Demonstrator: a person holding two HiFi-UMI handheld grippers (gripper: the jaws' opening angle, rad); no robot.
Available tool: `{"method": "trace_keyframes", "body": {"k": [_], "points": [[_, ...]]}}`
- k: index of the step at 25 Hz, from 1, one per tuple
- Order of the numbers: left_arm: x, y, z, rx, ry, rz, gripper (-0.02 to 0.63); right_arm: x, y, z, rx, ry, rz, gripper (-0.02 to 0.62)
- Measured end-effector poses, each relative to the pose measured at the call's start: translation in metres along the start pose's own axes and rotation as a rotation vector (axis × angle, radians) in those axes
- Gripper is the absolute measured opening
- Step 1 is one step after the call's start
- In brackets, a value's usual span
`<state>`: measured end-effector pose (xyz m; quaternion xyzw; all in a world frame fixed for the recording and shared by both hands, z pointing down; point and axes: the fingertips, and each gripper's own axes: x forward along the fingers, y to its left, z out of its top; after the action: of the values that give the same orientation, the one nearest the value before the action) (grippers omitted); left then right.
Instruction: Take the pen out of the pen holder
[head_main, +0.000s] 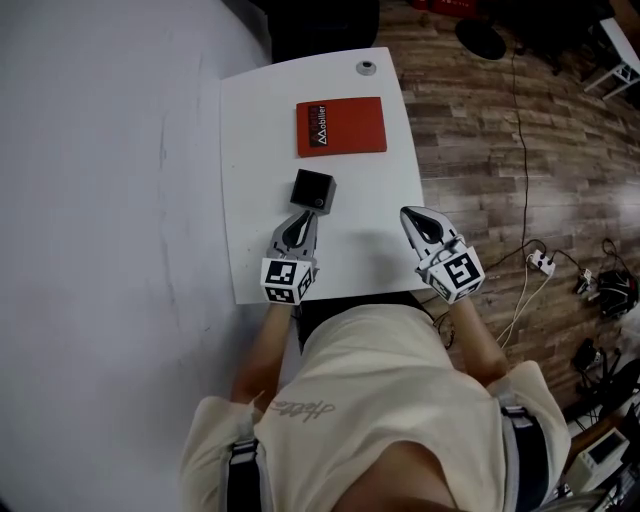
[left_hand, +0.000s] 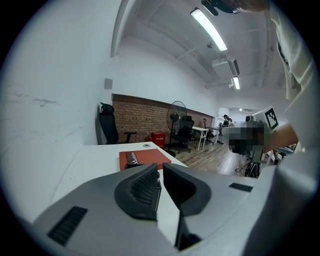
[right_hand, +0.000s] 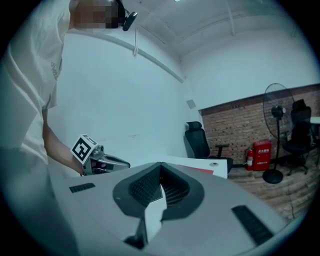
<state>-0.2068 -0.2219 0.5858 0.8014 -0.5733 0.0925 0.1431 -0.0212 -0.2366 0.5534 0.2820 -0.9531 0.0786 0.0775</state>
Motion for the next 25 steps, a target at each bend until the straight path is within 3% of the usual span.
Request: {"method": "trace_keyframes", "body": {"k": [2, 6, 19, 25], "points": [[0.004, -0.001, -0.002, 0.011, 0.011, -0.016, 0.026, -0.001, 0.003, -0.001, 0.014, 0.003, -0.012, 0.006], [0.015, 0.000, -0.005, 0.040, 0.031, -0.035, 0.115, -0.002, 0.006, -0.005, 0.027, 0.015, -0.030, 0.006], [0.051, 0.005, -0.037, 0.158, 0.130, -0.085, 0.114, -0.006, 0.008, -0.014, 0.062, 0.025, -0.087, 0.006], [0.059, 0.007, -0.039, 0.150, 0.128, -0.093, 0.095, -0.003, 0.002, -0.015, 0.076, 0.028, -0.107, 0.006]]}}
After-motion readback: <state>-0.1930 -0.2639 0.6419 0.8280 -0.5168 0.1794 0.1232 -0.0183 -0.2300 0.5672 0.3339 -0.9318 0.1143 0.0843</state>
